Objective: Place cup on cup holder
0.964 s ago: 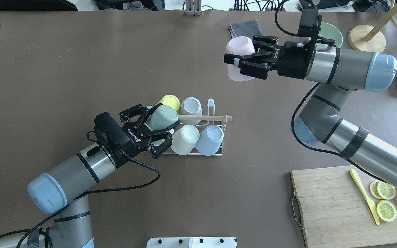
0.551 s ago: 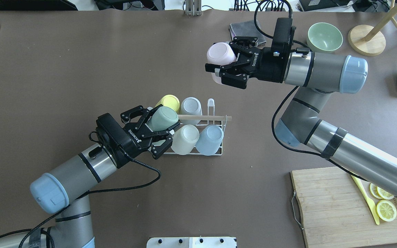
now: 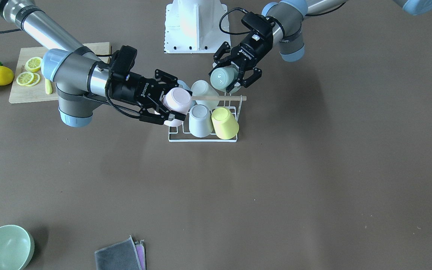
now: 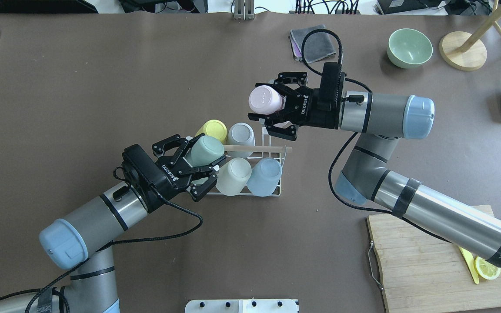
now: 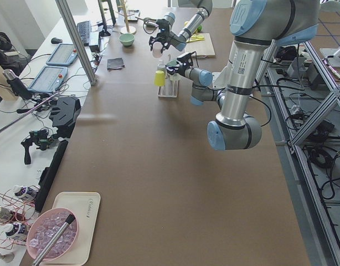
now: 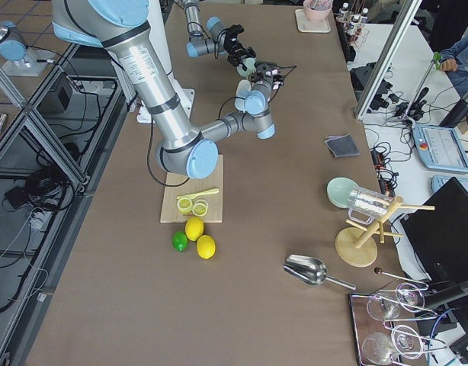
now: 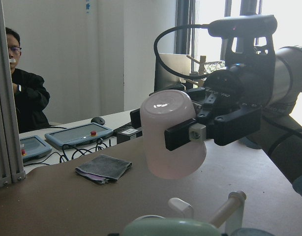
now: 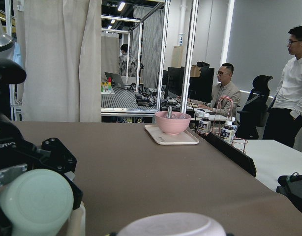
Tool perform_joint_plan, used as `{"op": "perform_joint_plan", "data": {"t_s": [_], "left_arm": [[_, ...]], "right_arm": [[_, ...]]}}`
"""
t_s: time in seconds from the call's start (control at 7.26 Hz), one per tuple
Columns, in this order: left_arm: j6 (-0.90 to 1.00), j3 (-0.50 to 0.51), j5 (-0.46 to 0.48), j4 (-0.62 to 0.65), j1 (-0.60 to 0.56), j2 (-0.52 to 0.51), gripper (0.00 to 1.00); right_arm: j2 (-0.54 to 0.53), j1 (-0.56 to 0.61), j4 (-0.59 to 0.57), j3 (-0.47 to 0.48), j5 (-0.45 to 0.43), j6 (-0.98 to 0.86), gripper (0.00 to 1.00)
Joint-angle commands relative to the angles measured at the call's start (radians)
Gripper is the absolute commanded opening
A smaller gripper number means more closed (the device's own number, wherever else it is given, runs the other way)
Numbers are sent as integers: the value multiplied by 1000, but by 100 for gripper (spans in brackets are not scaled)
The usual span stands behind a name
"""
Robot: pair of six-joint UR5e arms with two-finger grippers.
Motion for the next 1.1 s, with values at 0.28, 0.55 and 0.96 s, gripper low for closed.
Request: {"op": "perform_joint_plan", "data": {"t_s": [0.28,0.55,0.96], "left_arm": [[46,35,-2,-82,0,-1,98],[33,6,-9,-64,0,-36,98],[29,-32,-14,66,-29,-68,98]], "right_arm": [[48,-23,22,-83,0,-37,0],[40,-31,24,-85,0,-41,0],[25,-46,25,-83,0,-64,0]]}}
